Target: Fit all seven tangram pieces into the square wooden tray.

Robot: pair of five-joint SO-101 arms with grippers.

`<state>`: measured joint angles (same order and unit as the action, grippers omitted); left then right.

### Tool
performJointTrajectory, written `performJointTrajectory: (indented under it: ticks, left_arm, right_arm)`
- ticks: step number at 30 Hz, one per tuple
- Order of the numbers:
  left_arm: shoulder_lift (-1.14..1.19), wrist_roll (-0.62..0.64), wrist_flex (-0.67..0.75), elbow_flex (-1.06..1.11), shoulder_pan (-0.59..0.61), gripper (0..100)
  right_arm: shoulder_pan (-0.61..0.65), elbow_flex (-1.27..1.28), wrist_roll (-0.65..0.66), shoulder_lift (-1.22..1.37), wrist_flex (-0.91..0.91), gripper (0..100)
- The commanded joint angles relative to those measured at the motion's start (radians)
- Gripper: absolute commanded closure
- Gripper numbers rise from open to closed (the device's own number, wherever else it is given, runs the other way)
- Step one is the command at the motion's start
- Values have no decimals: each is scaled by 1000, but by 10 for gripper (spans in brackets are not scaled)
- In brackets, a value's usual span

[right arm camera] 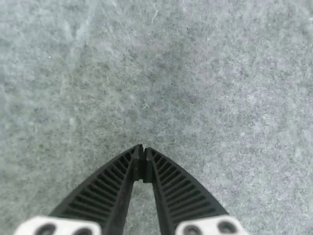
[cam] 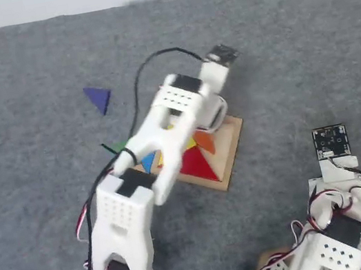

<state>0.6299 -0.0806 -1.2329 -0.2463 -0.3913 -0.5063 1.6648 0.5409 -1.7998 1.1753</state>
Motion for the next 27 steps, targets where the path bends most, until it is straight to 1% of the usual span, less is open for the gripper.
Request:
performJointTrajectory:
  ticks: [1,4,11,14,16,20,24,27]
  left_arm:
    - [-23,-48,20,-19,28,859]
    - [-58,-57,20,-21,21,859]
    - [-137,-57,9,-13,31,859]
    - [-141,-57,-34,-16,21,859]
    - [-141,-58,-81,-16,-12,865]
    - [-141,-72,-192,-13,-68,933]
    - [-152,-66,-207,1,-68,923]
    - [-233,-72,-189,53,-78,924]
  right_arm:
    - [25,15,8,-13,-1,989]
    - [48,17,6,-13,-1,989]
    - [45,17,6,-13,1,989]
    - [45,17,6,-13,1,989]
    - [45,17,6,-13,1,989]
    - [45,17,6,-13,1,989]
    - [45,17,6,-13,1,989]
    - [45,17,6,-13,1,989]
